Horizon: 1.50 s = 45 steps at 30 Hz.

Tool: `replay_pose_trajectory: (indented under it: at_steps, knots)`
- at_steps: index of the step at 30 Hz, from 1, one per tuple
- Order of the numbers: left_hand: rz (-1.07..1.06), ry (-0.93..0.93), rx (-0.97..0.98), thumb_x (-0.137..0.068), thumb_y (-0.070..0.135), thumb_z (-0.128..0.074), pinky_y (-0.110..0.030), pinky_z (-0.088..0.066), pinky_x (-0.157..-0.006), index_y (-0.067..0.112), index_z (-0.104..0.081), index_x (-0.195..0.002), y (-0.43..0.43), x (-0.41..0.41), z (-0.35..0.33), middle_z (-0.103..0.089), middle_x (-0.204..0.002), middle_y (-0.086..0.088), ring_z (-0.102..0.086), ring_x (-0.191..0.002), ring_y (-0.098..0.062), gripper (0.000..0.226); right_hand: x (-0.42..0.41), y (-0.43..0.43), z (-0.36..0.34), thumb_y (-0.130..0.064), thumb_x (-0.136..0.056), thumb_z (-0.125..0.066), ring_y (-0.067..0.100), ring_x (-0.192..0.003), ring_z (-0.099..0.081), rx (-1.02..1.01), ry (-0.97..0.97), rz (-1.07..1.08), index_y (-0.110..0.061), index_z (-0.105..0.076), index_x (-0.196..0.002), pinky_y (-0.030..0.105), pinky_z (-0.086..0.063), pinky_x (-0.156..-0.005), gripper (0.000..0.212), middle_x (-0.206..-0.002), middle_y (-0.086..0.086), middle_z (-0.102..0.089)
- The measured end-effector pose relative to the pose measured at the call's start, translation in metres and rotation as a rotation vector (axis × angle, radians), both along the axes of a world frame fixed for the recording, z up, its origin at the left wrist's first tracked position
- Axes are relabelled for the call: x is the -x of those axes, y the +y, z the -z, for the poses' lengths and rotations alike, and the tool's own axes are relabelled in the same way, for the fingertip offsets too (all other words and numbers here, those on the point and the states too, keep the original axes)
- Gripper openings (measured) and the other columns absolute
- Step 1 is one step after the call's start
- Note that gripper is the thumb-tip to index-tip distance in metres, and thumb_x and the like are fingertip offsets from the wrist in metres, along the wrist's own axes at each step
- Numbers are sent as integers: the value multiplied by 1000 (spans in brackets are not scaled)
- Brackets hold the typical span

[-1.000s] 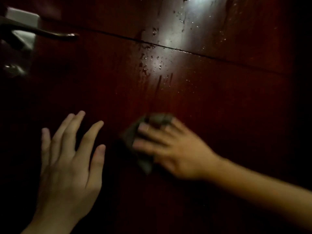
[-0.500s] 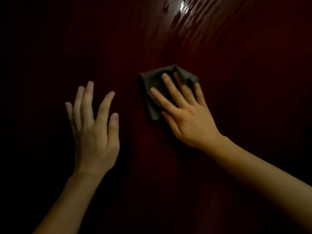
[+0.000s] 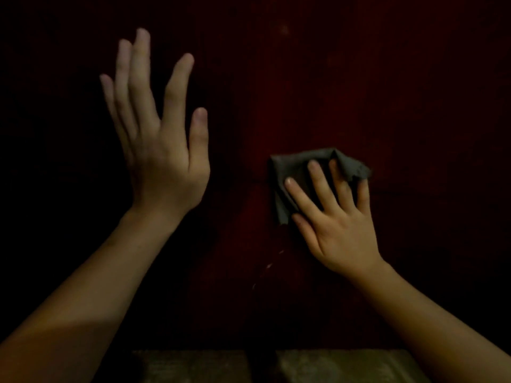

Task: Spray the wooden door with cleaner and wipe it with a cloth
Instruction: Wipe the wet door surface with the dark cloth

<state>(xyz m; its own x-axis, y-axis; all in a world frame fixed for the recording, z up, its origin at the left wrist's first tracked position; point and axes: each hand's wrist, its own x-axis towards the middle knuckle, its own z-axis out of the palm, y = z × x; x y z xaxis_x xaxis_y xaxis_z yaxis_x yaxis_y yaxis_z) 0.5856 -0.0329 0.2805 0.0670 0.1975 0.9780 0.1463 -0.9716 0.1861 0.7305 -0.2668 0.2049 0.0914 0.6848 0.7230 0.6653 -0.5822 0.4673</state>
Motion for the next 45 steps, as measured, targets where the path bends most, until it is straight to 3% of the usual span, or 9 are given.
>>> replay_pose_trajectory:
  at_steps: [3, 6, 9, 15, 22, 29, 35, 39, 45]
  knots:
    - [-13, 63, -24, -110, 29, -39, -54, -1, -127, 12, -40, -157, 6, 2, 14, -23, -165, -32, -17, -155, -48, 50, -10, -14, 49, -57, -105, -36, 36, -148, -25, 73, -7, 12, -33, -8, -164, 56, -5, -122, 69, -172, 4, 10]
    - [-42, 119, -44, -110, 31, -37, -57, 1, -126, 14, -36, -159, 12, 9, 32, -21, -165, -33, -14, -155, -48, 51, 2, 2, 75, -60, -104, -34, 32, -156, -10, 37, 78, -1, -32, -8, -164, 58, -7, -120, 71, -173, 6, 7]
    - [-49, 190, -69, -110, 31, -36, -61, 0, -125, 14, -35, -159, 15, 15, 46, -20, -165, -32, -12, -156, -47, 52, 38, 46, 101, -57, -103, -41, 25, -137, -40, 153, 109, -115, -33, -20, -163, 53, -24, -111, 68, -171, 1, -6]
    - [-40, 227, -45, -110, 30, -36, -63, -1, -125, 14, -36, -159, 16, 24, 55, -18, -167, -29, -12, -157, -43, 52, 96, 121, 120, -55, -106, -33, 16, -140, -42, 270, 214, -203, -35, -14, -164, 39, -10, -121, 64, -166, -5, 5]
    - [-17, 137, 1, -111, 38, -33, -71, 0, -122, 17, -31, -159, 11, 8, 59, -19, -166, -30, -13, -156, -45, 52, 3, -7, 83, -57, -104, -38, 23, -125, -52, 56, 155, -121, -38, -23, -161, 48, -28, -110, 61, -170, -4, -16]
    - [-1, 250, -105, -109, 33, -42, -78, -5, -119, 16, -31, -159, -39, -27, 62, -19, -167, -27, -14, -157, -43, 53, -87, -172, 74, -66, -103, -10, 27, -155, 25, -218, 401, 321, -33, 15, -161, 59, 5, -124, 72, -167, 1, 32]
    - [49, 383, -197, -108, 36, -40, -60, 12, -123, 19, -32, -161, -99, -51, 65, -9, -172, -18, -3, -161, -36, 56, -78, -145, 62, -68, -98, -28, 32, -150, 35, -285, 428, 298, -28, 21, -160, 64, 6, -120, 89, -161, 5, 42]
    - [108, 398, -204, -109, 36, -37, -57, 14, -123, 16, -39, -158, -131, -66, 62, -13, -172, -16, -5, -161, -32, 53, -37, -72, 33, -66, -97, -38, 24, -154, 24, -29, 201, 30, -32, -17, -163, 55, 1, -121, 77, -168, 2, 13]
    - [208, 376, -272, -109, 37, -38, -83, -18, -112, 19, -25, -163, -172, -102, 76, -20, -169, -20, -13, -160, -37, 58, -61, -106, 42, -62, -100, -37, 16, -157, 13, -103, 165, 34, -37, -20, -160, 48, -2, -123, 67, -167, -3, 3]
